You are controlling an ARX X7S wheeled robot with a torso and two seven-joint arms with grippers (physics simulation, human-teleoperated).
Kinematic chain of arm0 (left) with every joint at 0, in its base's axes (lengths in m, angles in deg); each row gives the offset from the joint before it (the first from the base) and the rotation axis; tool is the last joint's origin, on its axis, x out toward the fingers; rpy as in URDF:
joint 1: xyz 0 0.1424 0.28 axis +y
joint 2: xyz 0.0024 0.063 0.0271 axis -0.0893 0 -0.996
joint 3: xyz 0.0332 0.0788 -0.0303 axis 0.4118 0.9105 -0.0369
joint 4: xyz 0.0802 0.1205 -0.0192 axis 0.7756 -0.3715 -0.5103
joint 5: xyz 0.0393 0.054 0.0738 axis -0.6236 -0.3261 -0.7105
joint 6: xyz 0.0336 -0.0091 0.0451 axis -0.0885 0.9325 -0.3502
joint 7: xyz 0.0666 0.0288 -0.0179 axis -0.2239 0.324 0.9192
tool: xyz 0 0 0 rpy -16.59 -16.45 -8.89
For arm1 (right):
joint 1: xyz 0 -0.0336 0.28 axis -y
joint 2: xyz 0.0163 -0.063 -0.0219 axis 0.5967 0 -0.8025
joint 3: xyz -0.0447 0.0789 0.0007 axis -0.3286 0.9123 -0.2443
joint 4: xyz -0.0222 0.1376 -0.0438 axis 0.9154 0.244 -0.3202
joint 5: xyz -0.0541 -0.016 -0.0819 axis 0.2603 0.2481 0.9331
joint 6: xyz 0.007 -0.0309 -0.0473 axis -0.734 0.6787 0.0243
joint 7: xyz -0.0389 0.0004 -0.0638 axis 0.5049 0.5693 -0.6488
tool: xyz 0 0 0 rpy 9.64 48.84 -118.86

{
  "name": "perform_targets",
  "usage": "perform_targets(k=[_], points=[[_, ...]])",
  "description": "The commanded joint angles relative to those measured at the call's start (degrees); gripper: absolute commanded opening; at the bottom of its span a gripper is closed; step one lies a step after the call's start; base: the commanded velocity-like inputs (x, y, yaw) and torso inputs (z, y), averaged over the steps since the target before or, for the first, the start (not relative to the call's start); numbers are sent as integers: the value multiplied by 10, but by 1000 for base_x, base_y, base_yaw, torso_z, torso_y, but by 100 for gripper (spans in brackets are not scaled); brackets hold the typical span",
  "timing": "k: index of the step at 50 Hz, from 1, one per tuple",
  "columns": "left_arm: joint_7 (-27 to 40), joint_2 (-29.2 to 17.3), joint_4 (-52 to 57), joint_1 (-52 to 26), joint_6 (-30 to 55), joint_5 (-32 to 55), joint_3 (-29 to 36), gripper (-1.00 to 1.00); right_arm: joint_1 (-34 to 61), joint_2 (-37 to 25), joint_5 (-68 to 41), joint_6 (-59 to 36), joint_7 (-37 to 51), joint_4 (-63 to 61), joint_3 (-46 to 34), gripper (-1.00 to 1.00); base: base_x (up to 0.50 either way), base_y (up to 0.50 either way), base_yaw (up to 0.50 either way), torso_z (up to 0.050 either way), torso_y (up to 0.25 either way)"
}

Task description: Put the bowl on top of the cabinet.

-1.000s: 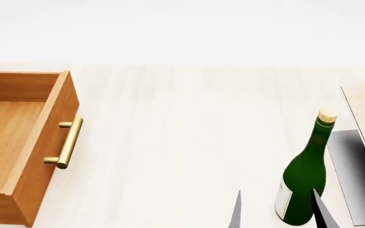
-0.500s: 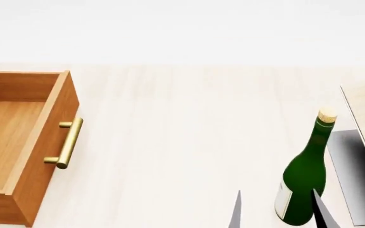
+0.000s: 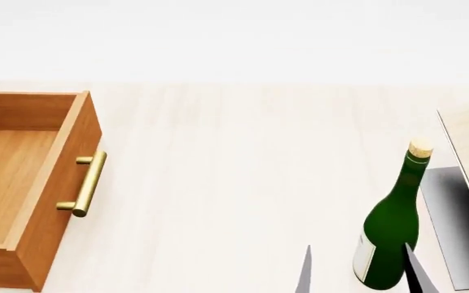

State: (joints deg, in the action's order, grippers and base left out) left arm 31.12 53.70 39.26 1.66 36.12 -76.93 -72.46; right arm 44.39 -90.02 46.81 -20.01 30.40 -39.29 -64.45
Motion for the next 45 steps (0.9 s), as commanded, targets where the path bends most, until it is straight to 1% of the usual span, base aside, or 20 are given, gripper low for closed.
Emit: perform_targets(k=[1, 3, 4, 7, 8, 9, 10, 11, 12, 14, 15, 16, 17, 19, 20, 21, 26, 29, 33, 45], points=[[-100, 45, 324, 114, 128, 63, 24, 100, -5, -3, -4, 10, 7, -11, 11, 100, 0, 0, 0, 0, 0], [-122, 55, 397, 138, 139, 80, 14, 100, -9, -3, -3, 18, 11, -16, 19, 100, 0, 0, 0, 0, 0], [-122, 55, 398, 138, 140, 81, 13, 100, -11, -3, -8, 22, 13, -19, 24, 100, 0, 0, 0, 0, 0], [-154, 75, 488, 183, 129, 105, 1, 100, -14, -4, -9, 27, 17, -23, 30, 100, 0, 0, 0, 0, 0], [-166, 91, 525, 217, 101, 117, -9, 100, -16, -2, -5, 33, 22, -26, 35, 100, 0, 0, 0, 0, 0], [-161, 98, 525, 238, 79, 150, -21, 100, -18, -2, -5, 37, 23, -27, 38, 100, 0, 0, 0, 0, 0], [-134, 101, 526, 278, 25, 195, -23, 100, -19, -3, -8, 38, 23, -29, 40, 100, 0, 0, 0, 0, 0], [-103, 116, 526, 364, -61, 244, -14, 100, -20, 0, -5, 46, 28, -30, 47, 100, 0, 0, 0, 0, 0], [-77, 117, 525, 411, -143, 285, -14, 100, -21, -1, -8, 49, 27, -31, 48, 100, 0, 0, 0, 0, 0], [-49, 118, 518, 500, -256, 314, 17, 100, -23, -1, -8, 56, 31, -33, 54, 100, 0, 0, 0, 0, 0], [-41, 118, 506, 580, -342, 294, 64, 100, -28, 1, -7, 68, 34, -35, 61, 100, 0, 0, 0, 0, 0], [-34, 117, 494, 618, -428, 299, 85, 100, -29, 3, -7, 75, 36, -36, 64, 100, 0, 0, 0, 0, 0], [-30, 118, 477, 683, -514, 266, 131, 100, -33, 2, -14, 80, 38, -41, 71, 100, 0, 0, 0, 0, 0], [-28, 117, 454, 739, -665, 235, 174, 100, -37, 9, -5, 98, 46, -42, 80, 100, 0, 0, 0, 0, 0], [-26, 115, 448, 756, -690, 234, 186, 100, -39, 9, -8, 105, 46, -43, 82, 100, 0, 0, 0, 0, 0], [-30, 117, 428, 788, -776, 203, 215, 100, -44, 12, 2, 113, 52, -47, 88, 100, 0, 0, 0, 0, 0], [-20, 115, 374, 858, -1002, 176, 276, 100, -59, 28, 33, 154, 70, -53, 104, 100, 0, 0, 0, 0, 0], [-5, 114, 326, 882, -1090, 160, 308, 100, -66, 43, 50, 194, 85, -50, 118, 100, 0, 0, 0, 0, 0], [8, 112, 277, 893, -1173, 138, 331, 100, -75, 56, 63, 238, 95, -45, 127, 100, 0, 0, 0, 0, 0], [48, 92, 269, 906, -1202, 142, 341, 100, -93, 72, 94, 299, 110, -46, 140, 100, 0, 0, 0, 0, 0]])
